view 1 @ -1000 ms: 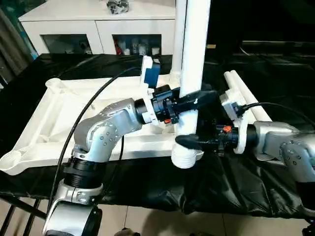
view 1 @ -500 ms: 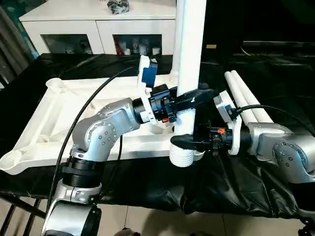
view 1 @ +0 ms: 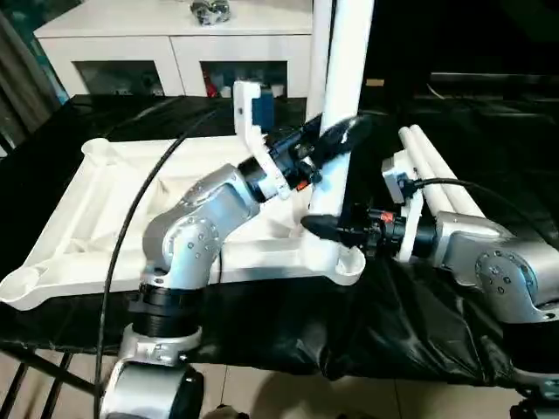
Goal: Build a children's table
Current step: Pick table leg
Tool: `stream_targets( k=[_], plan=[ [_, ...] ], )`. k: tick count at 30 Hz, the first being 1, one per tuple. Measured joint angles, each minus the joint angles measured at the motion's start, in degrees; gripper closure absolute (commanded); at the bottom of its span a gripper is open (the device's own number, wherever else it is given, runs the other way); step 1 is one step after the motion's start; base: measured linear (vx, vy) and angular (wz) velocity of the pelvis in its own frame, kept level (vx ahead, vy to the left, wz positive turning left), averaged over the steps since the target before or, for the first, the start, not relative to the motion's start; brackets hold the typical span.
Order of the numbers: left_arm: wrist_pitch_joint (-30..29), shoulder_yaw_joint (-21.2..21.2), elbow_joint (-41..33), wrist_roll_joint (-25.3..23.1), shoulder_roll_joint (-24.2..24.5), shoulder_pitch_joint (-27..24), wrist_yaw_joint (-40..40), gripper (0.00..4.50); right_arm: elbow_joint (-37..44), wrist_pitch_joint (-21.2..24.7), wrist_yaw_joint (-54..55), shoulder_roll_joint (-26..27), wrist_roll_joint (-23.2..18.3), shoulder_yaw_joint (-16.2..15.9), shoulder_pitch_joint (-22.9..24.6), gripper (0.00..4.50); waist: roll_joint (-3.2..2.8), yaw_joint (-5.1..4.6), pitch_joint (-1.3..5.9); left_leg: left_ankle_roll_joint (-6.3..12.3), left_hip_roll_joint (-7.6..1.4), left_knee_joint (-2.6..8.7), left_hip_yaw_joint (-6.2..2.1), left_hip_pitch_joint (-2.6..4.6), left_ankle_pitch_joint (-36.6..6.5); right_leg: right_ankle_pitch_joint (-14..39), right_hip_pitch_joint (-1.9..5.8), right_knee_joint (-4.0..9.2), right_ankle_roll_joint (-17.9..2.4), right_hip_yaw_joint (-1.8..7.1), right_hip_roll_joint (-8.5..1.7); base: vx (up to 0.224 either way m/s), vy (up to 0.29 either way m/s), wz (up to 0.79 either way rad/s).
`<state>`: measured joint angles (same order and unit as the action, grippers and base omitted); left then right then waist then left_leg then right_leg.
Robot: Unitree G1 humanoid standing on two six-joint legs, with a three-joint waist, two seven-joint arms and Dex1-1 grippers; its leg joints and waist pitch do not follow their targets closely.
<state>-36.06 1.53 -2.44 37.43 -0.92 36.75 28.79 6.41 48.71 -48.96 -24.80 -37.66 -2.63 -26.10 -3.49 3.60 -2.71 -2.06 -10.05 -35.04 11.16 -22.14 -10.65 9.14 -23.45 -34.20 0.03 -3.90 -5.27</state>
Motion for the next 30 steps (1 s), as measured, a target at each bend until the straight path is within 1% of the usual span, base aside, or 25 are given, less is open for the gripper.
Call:
stream_targets(
  k=[1, 4, 5, 10, 18, 19, 20, 22, 25, 30],
  plan=[
    [0.45, -0.09, -0.27, -0.31, -0.23, 0.0, -1.01, 2.29, 0.0, 0.0, 0.2, 0.13, 0.0, -0.01, 0.04, 2.6, 0.0, 0.01, 0.0, 0.0, 0.0, 0.0, 0.0, 0.0, 0.0, 0.0, 0.0, 0.0, 0.0, 0.0, 0.0, 0.0, 0.0, 0.0],
    [1.33, -0.39, -0.74, -1.46, -0.78, -0.17, -2.32, 2.34, 0.0, -0.08, 0.52, 0.22, 0.09, 0.02, 0.05, 2.6, 0.0, -0.04, 0.0, 0.0, 0.0, 0.0, -0.01, 0.01, 0.0, 0.01, 0.0, 0.0, 0.01, -0.01, 0.0, 0.0, 0.0, 0.0],
    [1.45, -0.57, -0.82, -1.63, -0.81, -0.21, -2.38, 2.58, 0.0, -0.1, 0.6, 0.23, 0.12, 0.02, 0.07, 2.61, 0.0, -0.03, 0.0, 0.0, 0.0, 0.0, -0.01, 0.0, 0.0, 0.02, 0.0, 0.0, 0.04, -0.02, 0.0, 0.0, 0.0, 0.0],
    [2.48, -1.47, -1.04, -2.79, -1.19, -0.28, -2.97, 2.66, -0.01, -0.22, 1.02, 0.51, 0.13, 0.01, 0.09, 2.61, 0.0, -0.01, 0.0, 0.0, 0.0, 0.0, -0.02, -0.01, 0.0, 0.07, 0.0, 0.02, 0.12, -0.01, 0.0, 0.0, 0.0, 0.0],
    [4.13, -1.31, -1.02, -2.89, -1.96, -0.62, -2.96, 2.67, -0.29, -1.82, 0.8, 0.49, 1.26, -0.1, -0.07, 2.61, 0.0, -0.04, 0.0, 0.0, 0.0, 0.0, -0.02, -0.01, 0.0, 0.06, 0.0, 0.02, 0.11, -0.02, 0.0, 0.0, 0.0, 0.0],
    [4.28, -1.31, -1.0, -2.89, -1.94, -0.64, -2.91, 2.67, -0.47, -1.83, 0.68, 0.49, 1.3, -0.14, -0.26, 2.05, 0.0, -0.05, 0.0, 0.0, 0.0, 0.0, -0.02, -0.02, 0.0, 0.07, -0.01, 0.02, 0.12, -0.02, 0.0, 0.0, 0.0, 0.0],
    [4.43, -1.32, -1.0, -2.91, -1.93, -0.64, -2.89, 2.67, -0.52, -1.84, 0.55, 0.48, 1.34, -0.19, -0.42, 1.91, 0.0, -0.04, 0.0, 0.0, 0.0, 0.0, -0.02, -0.01, 0.0, 0.07, -0.01, 0.02, 0.11, -0.02, 0.0, 0.0, 0.0, 0.0],
    [4.46, -1.49, -0.99, -2.98, -1.86, -0.97, -2.8, 2.67, -1.25, -1.89, 0.07, 0.21, 1.47, -0.2, -1.12, 1.84, 0.0, -0.05, 0.0, 0.0, 0.0, 0.0, -0.02, -0.01, 0.0, 0.06, 0.0, 0.02, 0.11, -0.02, 0.0, 0.0, 0.0, 0.0],
    [4.45, -2.66, -0.98, -3.37, -1.46, -1.66, -1.83, 2.67, -3.23, -1.9, -1.32, -0.4, 1.76, -0.97, -2.87, 1.58, 0.02, -0.05, -0.01, 0.0, 0.0, 0.0, -0.01, -0.02, 0.0, 0.05, -0.01, 0.02, 0.1, -0.01, 0.0, 0.0, 0.0, 0.0],
    [4.41, -3.85, -0.99, -3.38, -0.99, -2.31, -0.32, 2.67, -4.91, -1.87, -4.49, -2.4, 2.34, -2.84, -3.66, 1.57, 0.1, 0.0, -0.05, 0.0, 0.0, 0.0, -0.02, -0.03, 0.0, 0.01, -0.01, 0.02, 0.03, -0.01, 0.0, 0.0, 0.0, 0.0]
  ],
)
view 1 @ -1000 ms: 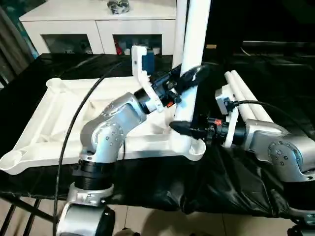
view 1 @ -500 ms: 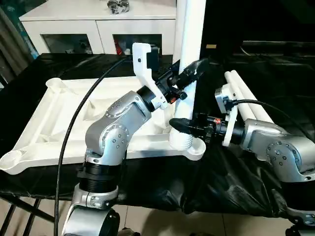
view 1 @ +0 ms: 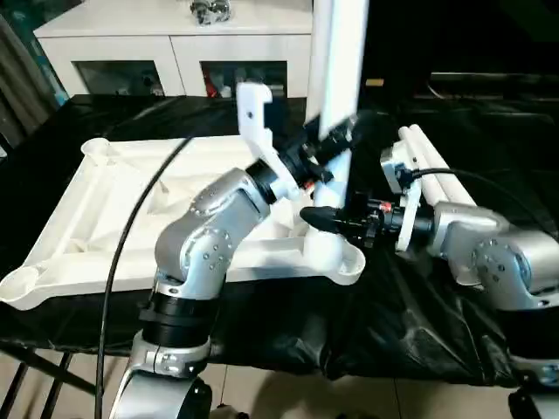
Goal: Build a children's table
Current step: Pick table leg
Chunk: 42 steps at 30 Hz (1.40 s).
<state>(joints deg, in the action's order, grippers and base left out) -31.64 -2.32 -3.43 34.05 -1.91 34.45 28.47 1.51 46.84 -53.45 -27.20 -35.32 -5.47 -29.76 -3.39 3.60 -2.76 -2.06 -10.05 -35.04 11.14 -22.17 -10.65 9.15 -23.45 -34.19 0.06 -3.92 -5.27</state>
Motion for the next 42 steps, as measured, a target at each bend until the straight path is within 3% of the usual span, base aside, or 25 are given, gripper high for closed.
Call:
stream_targets(
  k=[10, 31, 32, 37, 38, 42],
  plan=[
    [-0.05, -0.15, -0.01, 0.05, 0.74, 0.0, 1.24, 2.67, -1.93, 0.4, -2.91, -1.03, 1.1, -2.38, -0.93, 1.57, 0.09, -0.01, -0.06, 0.0, 0.0, -0.01, 0.0, 0.01, 0.0, -0.01, 0.0, 0.0, -0.01, 0.01, 0.0, 0.0, 0.0, 0.0],
    [-0.67, -1.28, -0.05, 0.11, 0.95, 0.01, 2.71, 2.67, -2.56, 0.39, -4.49, -0.51, 1.38, -2.47, -1.24, 1.57, 0.1, -0.02, -0.06, 0.01, 0.0, -0.02, 0.0, 0.01, 0.01, -0.02, 0.0, -0.02, -0.04, 0.0, 0.0, 0.0, 0.0, 0.0],
    [-0.67, -1.28, -0.04, 0.1, 0.94, 0.01, 2.71, 2.67, -2.71, 0.39, -4.53, -0.51, 1.38, -2.49, -1.24, 1.83, 0.1, -0.01, -0.06, 0.01, 0.0, -0.02, 0.0, 0.01, 0.01, -0.02, 0.0, -0.02, -0.04, 0.0, 0.0, 0.0, 0.0, 0.0],
    [-0.67, -1.24, -0.04, 0.09, 1.02, 0.0, 2.7, 2.67, -2.76, 0.39, -5.08, -0.47, 1.27, -2.66, -1.27, 1.95, 0.09, 0.0, -0.06, 0.01, 0.0, -0.02, 0.0, 0.01, 0.01, -0.02, 0.0, -0.02, -0.04, 0.0, 0.0, 0.0, 0.0, 0.0],
    [-0.67, -1.24, -0.04, 0.09, 1.01, 0.01, 2.7, 2.67, -2.76, 0.39, -5.08, -0.47, 1.29, -2.66, -1.28, 2.28, 0.1, -0.01, -0.06, 0.01, 0.0, -0.02, 0.0, 0.01, 0.01, -0.02, 0.0, -0.02, -0.04, 0.0, 0.0, 0.0, 0.0, 0.0],
    [-0.68, -1.2, -0.04, 0.09, 1.01, 0.01, 2.67, 2.67, -2.71, 0.39, -5.42, -0.45, 1.27, -2.7, -1.28, 2.33, 0.1, -0.01, -0.06, 0.01, 0.0, -0.03, 0.0, 0.01, 0.01, -0.02, 0.0, -0.03, -0.04, 0.0, 0.0, 0.0, 0.0, 0.0]
  ],
)
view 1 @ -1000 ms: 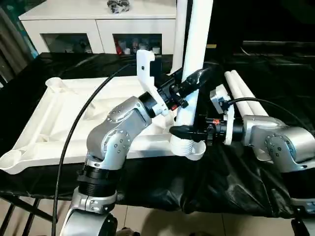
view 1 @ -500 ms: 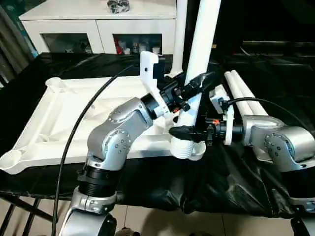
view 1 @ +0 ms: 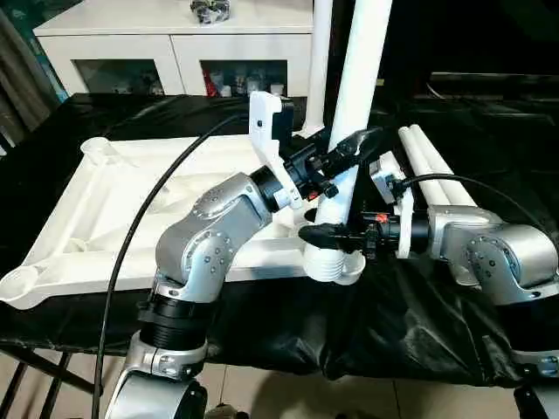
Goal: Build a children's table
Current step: Pick table leg, then insert table leg to table base
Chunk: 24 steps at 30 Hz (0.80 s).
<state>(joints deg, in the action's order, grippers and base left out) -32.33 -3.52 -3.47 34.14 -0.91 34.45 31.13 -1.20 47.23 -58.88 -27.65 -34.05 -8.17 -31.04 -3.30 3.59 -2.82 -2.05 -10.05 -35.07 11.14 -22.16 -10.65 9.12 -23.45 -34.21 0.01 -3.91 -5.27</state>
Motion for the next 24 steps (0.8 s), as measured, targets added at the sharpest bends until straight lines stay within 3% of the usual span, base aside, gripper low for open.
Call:
stream_targets(
  k=[3, 10, 12, 14, 19, 24],
  plan=[
    [-0.01, 0.0, 0.0, 0.0, 0.0, 0.0, 0.0, 2.67, 0.0, 0.0, -0.04, 0.0, 0.01, -0.01, 0.0, 2.56, 0.0, 0.0, 0.0, 0.0, 0.0, 0.0, 0.0, 0.0, 0.0, 0.0, 0.0, 0.0, 0.0, 0.0, 0.0, 0.0, 0.0, 0.0],
    [-0.15, 0.13, 0.0, 0.01, -0.11, 0.0, -0.17, 2.67, 0.0, 0.0, -0.1, 0.0, 0.04, -0.02, 0.0, 2.61, 0.0, 0.0, 0.0, 0.0, 0.0, -0.01, 0.0, 0.0, 0.0, 0.0, 0.0, 0.0, 0.0, 0.0, 0.0, 0.0, 0.0, 0.0],
    [-0.59, 0.43, 0.02, 0.17, -0.32, 0.02, -0.48, 2.11, -0.01, 0.0, -0.06, 0.0, 0.06, -0.01, 0.0, 2.61, 0.0, 0.0, 0.0, 0.0, 0.0, -0.01, 0.0, 0.0, 0.0, 0.0, 0.0, -0.01, -0.01, 0.0, 0.0, 0.0, 0.0, 0.0],
    [-1.01, 0.7, 0.18, 1.13, -0.48, 0.02, -0.59, 1.95, -0.01, -0.04, 0.15, 0.03, 0.2, -0.02, 0.0, 2.61, 0.0, 0.0, 0.0, 0.0, 0.0, -0.01, 0.0, 0.0, 0.0, -0.01, 0.0, -0.01, -0.01, 0.0, 0.0, 0.0, 0.0, 0.0],
    [-0.44, 1.07, 0.25, 1.74, -0.77, 0.02, -0.54, 1.71, -0.02, -0.34, 0.96, 0.55, 0.27, 0.06, 0.02, 2.61, -0.01, 0.0, 0.0, 0.0, 0.0, -0.01, 0.0, 0.0, 0.0, -0.01, 0.0, -0.01, -0.01, 0.0, 0.0, 0.0, 0.0, 0.0],
    [3.93, 4.44, 0.17, 2.32, -3.27, 1.42, -1.76, 1.64, -0.34, -0.91, 3.66, 2.89, 0.72, 0.99, 0.18, 2.61, -0.01, -0.01, 0.0, 0.0, 0.0, -0.03, 0.0, 0.0, 0.0, -0.01, 0.0, -0.02, -0.01, 0.0, 0.0, 0.0, 0.0, 0.0]
  ],
)
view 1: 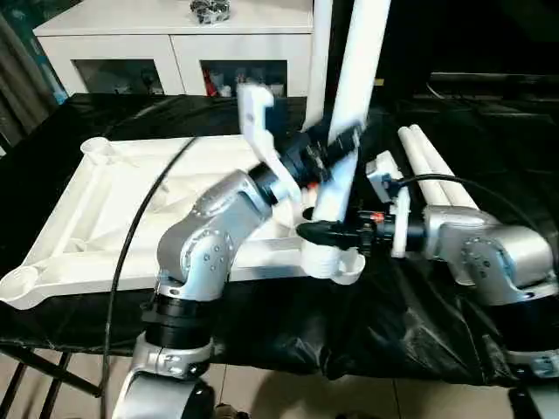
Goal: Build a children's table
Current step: Insert table leg to table base
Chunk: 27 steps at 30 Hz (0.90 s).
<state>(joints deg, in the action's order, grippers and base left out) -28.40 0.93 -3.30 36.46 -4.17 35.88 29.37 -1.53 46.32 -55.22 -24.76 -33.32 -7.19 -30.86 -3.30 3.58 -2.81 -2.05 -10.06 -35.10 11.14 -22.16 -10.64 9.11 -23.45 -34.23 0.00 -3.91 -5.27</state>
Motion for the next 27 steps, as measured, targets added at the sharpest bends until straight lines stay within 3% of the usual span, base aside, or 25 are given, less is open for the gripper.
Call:
stream_targets(
  k=[4, 7, 12, 16, 19, 27],
  plan=[
    [3.45, 2.57, 0.0, 1.14, -1.77, 1.43, -1.64, 1.64, -0.01, -1.17, 2.24, 1.26, -0.02, 1.75, 0.96, 2.61, 0.01, 0.01, -0.01, 0.0, 0.0, -0.02, 0.0, -0.02, 0.0, 0.0, 0.01, 0.01, 0.0, 0.0, 0.0, 0.0, 0.0, 0.0],
    [6.36, 6.33, 0.88, 1.55, -2.29, 5.67, -5.95, 1.64, -0.85, -2.11, 4.77, 2.5, -0.03, 3.51, 1.39, 2.61, 0.0, -0.01, 0.0, 0.0, 0.0, -0.03, -0.01, -0.01, 0.0, -0.01, 0.01, 0.0, 0.0, 0.0, 0.0, 0.0, 0.0, 0.0],
    [8.08, 8.59, 3.48, 0.54, 1.42, 6.29, -5.68, 1.64, -0.95, -3.87, 9.21, 2.83, 1.14, 6.35, 2.07, 2.61, -0.02, -0.18, 0.01, 0.0, 0.0, -0.02, -0.02, 0.04, 0.0, -0.03, 0.03, 0.0, 0.06, -0.02, 0.01, 0.0, 0.0, 0.0],
    [11.52, -2.26, 7.83, -12.81, 13.68, 1.1, 2.43, 1.64, -0.56, -8.19, 14.87, 1.66, 7.67, 6.14, 4.86, 2.61, -0.06, -0.08, 0.07, -0.01, 0.0, 0.0, -0.05, 0.04, -0.01, 0.17, 0.02, 0.03, 0.43, -0.01, 0.01, 0.0, 0.0, 0.0],
    [13.73, -9.68, 12.83, -19.29, 18.45, -3.41, 8.5, 1.64, 0.39, -8.72, 18.39, 1.97, 10.48, 5.58, 7.32, 2.61, -0.13, -0.1, 0.02, -0.01, 0.03, 0.01, -0.04, -0.03, -0.02, 0.06, -0.01, 0.06, 0.26, 0.03, 0.01, 0.0, 0.0, 0.0],
    [15.42, -16.52, 17.99, -20.58, 22.08, -5.99, 21.79, 1.64, 2.91, -10.77, 24.88, 4.66, 13.64, 4.86, 10.28, 2.61, -0.37, -0.35, 0.13, -0.04, 0.02, 0.07, -0.01, 0.16, -0.01, -0.05, 0.04, -0.01, 0.1, 0.06, 0.01, 0.0, 0.0, 0.0]
  ],
)
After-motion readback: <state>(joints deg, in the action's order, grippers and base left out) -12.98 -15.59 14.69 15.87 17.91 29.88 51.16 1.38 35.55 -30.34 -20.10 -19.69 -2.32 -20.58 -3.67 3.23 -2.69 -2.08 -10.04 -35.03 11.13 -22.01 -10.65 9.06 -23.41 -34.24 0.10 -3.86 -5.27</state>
